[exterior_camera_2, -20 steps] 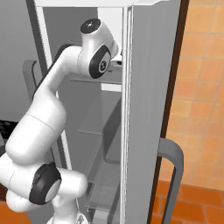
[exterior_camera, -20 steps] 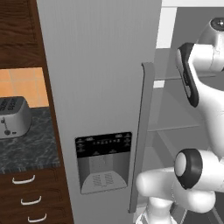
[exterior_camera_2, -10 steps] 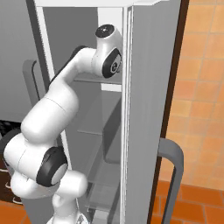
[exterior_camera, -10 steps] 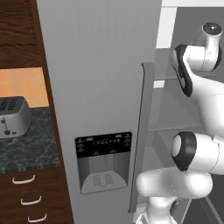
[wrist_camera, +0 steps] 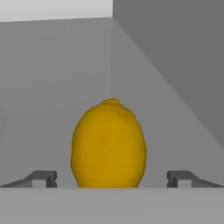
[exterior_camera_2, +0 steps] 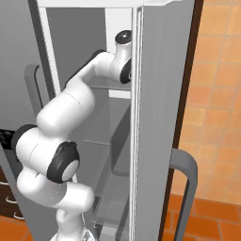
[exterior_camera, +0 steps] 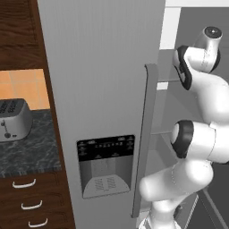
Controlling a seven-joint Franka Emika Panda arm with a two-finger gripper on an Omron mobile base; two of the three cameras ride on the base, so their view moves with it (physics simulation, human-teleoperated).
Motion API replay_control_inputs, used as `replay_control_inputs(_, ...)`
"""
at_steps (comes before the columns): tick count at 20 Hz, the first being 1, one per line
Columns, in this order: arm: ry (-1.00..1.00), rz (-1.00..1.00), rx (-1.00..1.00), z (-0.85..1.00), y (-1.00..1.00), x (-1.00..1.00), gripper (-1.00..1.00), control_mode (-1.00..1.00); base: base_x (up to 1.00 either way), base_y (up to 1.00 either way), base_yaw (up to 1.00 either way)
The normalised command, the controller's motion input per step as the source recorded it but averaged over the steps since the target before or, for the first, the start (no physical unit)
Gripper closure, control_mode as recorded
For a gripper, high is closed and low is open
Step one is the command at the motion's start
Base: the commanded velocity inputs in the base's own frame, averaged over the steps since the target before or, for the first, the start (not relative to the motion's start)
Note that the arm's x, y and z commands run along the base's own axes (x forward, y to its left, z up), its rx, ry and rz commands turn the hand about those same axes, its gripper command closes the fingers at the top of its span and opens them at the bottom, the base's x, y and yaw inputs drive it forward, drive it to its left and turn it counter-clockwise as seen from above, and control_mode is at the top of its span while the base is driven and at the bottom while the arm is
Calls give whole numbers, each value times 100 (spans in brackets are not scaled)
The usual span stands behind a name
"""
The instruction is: Place one lemon and one chicken drumstick in each tupperware on the nearby counter, to pack two identical lunches.
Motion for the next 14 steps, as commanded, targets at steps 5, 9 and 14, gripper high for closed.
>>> replay_control_inputs(5, 0, 0, 0, -13, -2, 38, 100, -100, 0, 0, 0)
replay_control_inputs(9, 0, 0, 0, -20, 0, 19, 100, -100, 0, 0, 0)
replay_control_inputs(14, 0, 0, 0, -23, 0, 1, 100, -100, 0, 0, 0)
